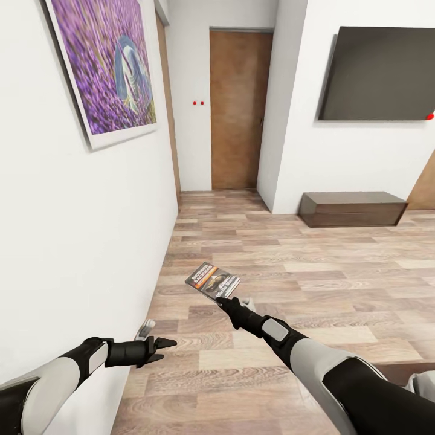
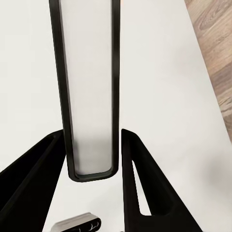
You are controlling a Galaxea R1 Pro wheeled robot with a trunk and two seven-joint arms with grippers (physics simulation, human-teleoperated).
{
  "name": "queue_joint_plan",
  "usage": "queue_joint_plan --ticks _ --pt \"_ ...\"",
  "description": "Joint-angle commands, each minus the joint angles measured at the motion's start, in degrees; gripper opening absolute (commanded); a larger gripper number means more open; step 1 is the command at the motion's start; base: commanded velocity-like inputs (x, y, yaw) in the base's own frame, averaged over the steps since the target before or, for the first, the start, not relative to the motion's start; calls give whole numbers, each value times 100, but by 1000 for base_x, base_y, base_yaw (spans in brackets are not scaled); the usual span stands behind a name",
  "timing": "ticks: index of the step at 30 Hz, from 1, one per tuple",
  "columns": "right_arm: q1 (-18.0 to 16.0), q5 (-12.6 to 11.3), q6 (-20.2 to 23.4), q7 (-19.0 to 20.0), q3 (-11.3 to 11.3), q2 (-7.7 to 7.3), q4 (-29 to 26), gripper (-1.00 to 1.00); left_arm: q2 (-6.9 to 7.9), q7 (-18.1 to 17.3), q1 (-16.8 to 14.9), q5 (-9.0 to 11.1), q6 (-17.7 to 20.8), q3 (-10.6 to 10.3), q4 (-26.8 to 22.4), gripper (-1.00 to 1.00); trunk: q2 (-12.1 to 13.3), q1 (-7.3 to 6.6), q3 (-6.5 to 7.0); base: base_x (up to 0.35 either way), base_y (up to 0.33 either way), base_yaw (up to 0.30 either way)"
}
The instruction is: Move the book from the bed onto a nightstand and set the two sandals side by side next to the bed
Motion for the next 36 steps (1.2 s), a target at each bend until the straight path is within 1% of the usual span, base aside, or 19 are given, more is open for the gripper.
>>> queue_joint_plan --ticks 1,36 --pt "-6 -63 29 11 35 0 7 -100 1 -16 -2 -36 49 42 -4 100 -3 0 -5 80 0 0" --pt "-6 -67 29 11 35 0 7 -100 1 -15 -2 -36 49 51 -4 100 -3 0 -5 101 0 0"
